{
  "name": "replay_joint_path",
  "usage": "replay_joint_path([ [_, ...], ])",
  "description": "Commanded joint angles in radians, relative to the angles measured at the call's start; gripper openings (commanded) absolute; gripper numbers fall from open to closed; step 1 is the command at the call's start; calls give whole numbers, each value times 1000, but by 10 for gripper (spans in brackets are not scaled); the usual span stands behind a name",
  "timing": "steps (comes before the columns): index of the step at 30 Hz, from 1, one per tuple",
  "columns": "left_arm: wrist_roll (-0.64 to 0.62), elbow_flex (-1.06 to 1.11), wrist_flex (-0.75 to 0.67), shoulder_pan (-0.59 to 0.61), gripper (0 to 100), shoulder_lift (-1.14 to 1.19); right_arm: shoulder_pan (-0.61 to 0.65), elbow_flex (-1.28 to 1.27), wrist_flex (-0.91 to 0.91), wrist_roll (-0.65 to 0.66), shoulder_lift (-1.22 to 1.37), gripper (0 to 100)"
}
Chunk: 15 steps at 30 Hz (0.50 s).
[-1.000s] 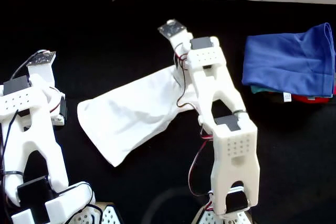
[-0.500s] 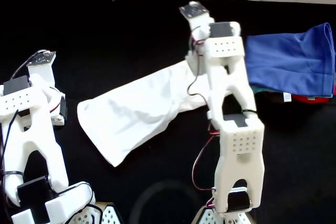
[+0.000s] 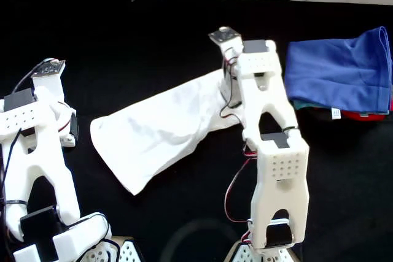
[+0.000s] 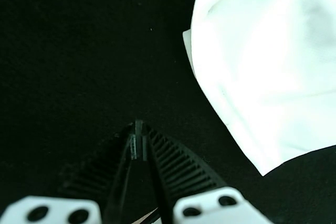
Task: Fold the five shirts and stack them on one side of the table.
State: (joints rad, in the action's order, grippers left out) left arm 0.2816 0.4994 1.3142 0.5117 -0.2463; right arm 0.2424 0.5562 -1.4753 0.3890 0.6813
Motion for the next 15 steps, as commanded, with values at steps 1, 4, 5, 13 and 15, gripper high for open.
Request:
replay_joint_path([
  [1,3,-35,6,-12,9,-1,59,-4,48,9,-12,6],
  [4,3,-38,3,-12,9,-1,111,-4,84,6,-16,6],
  [5,3,-38,3,-12,9,-1,130,-4,99,6,-19,6],
  [13,3,-30,0,-12,9,-1,188,194,133,-123,-21,6],
  [15,3,-33,0,-12,9,-1,182,260,131,-203,-21,6],
])
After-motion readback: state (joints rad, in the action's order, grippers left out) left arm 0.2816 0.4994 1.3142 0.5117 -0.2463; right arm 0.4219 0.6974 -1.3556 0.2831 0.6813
